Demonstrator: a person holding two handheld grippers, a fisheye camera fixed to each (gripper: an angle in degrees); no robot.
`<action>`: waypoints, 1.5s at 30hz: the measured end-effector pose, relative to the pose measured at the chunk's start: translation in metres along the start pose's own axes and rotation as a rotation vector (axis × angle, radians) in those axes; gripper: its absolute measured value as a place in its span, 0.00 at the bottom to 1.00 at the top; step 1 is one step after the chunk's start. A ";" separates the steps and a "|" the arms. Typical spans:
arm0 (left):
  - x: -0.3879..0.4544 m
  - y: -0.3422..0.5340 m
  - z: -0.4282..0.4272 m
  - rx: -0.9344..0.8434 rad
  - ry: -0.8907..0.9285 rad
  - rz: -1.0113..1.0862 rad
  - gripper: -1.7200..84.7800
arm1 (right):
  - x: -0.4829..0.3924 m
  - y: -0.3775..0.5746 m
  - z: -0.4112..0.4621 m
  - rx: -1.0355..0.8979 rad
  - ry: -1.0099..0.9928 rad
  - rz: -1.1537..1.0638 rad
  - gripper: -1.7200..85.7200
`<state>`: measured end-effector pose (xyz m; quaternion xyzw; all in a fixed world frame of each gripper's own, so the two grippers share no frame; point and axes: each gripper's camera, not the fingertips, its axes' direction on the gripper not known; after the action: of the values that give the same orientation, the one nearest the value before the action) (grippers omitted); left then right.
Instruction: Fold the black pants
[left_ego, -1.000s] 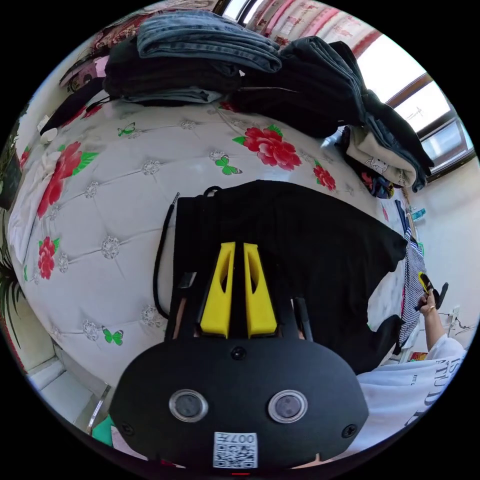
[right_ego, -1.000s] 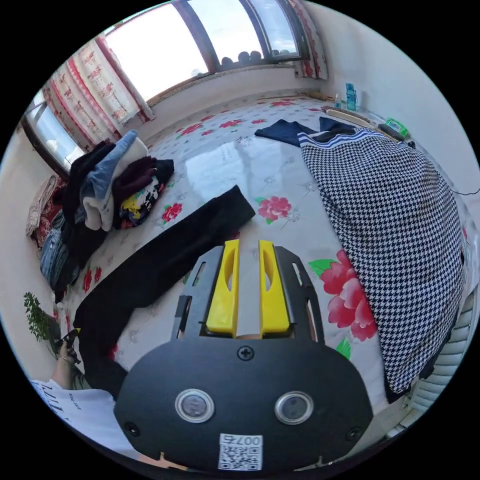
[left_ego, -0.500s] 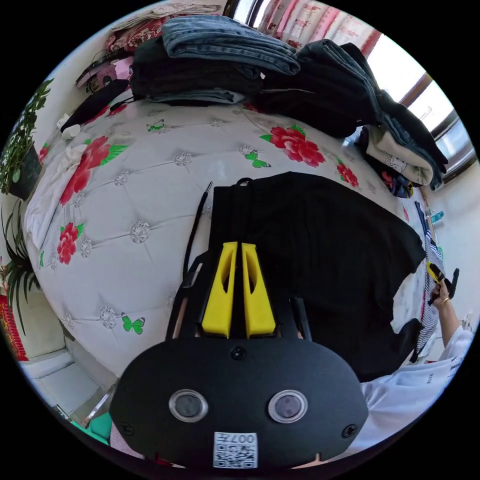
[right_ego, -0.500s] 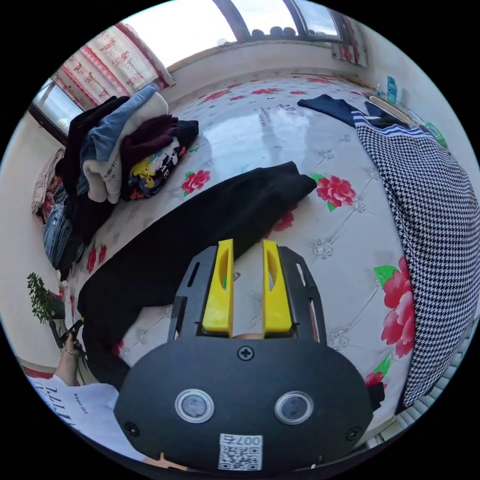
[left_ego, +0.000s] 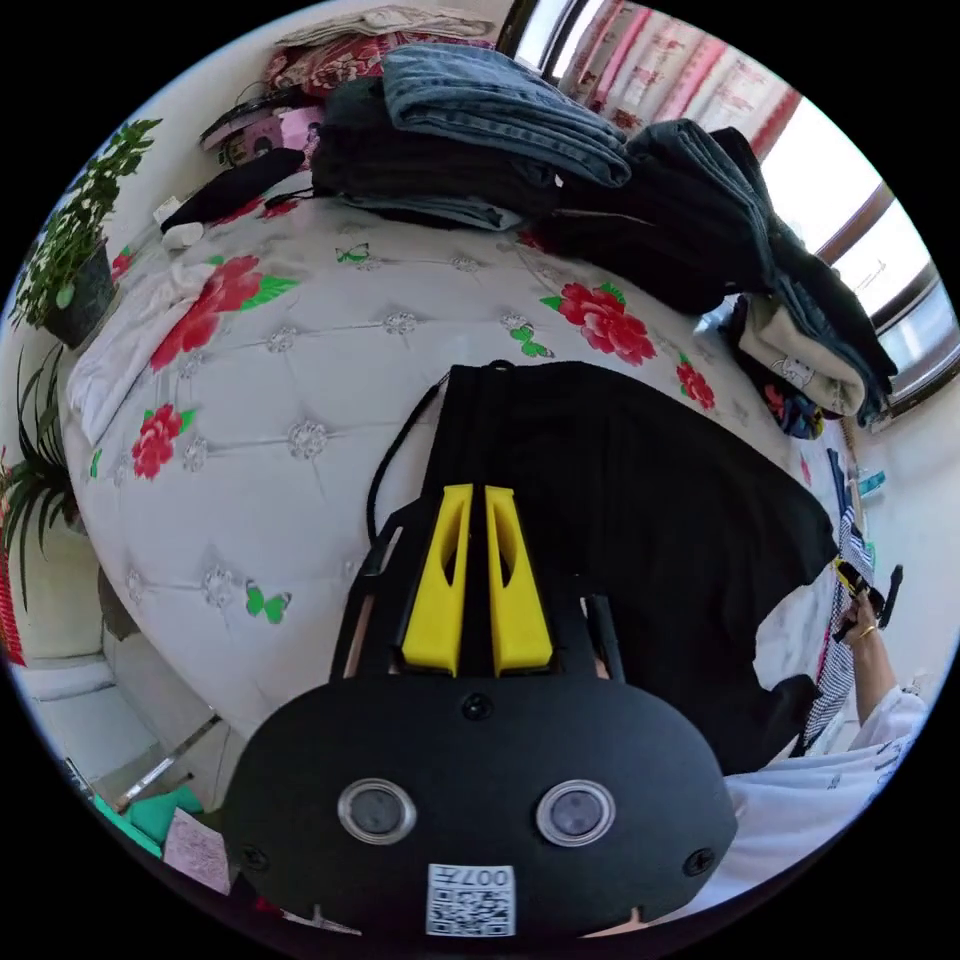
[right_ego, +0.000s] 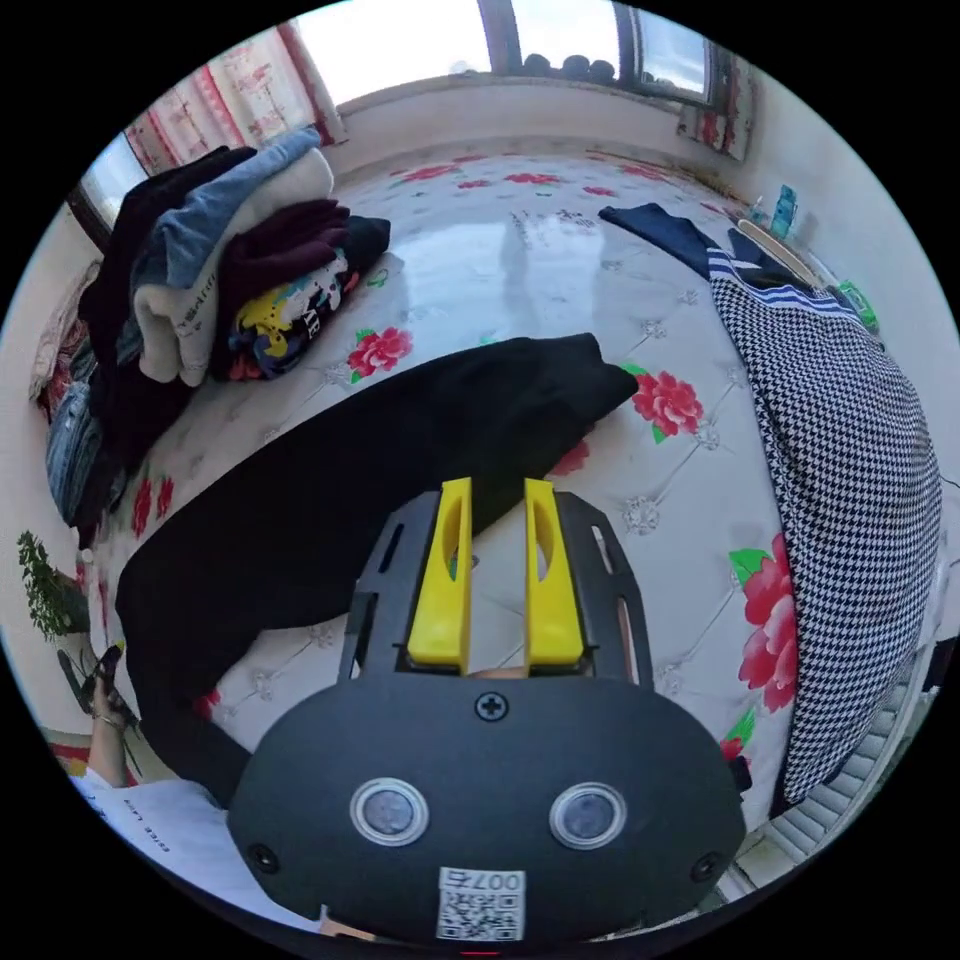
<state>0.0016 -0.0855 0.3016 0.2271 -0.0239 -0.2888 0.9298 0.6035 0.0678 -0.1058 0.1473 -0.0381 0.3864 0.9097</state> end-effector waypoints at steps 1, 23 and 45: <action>-0.011 0.024 -0.015 0.008 0.008 -0.024 0.07 | 0.008 0.010 -0.010 0.011 -0.042 0.012 0.11; -0.153 0.177 -0.069 -0.055 0.340 -0.291 0.02 | 0.180 0.291 -0.130 0.040 -0.219 0.508 0.04; -0.151 0.133 -0.110 0.255 0.916 -0.383 0.01 | 0.145 0.192 -0.255 0.523 -0.700 0.461 0.02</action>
<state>-0.0350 0.1393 0.2742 0.4421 0.3929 -0.3199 0.7402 0.5563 0.3705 -0.2761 0.4791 -0.2747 0.5017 0.6657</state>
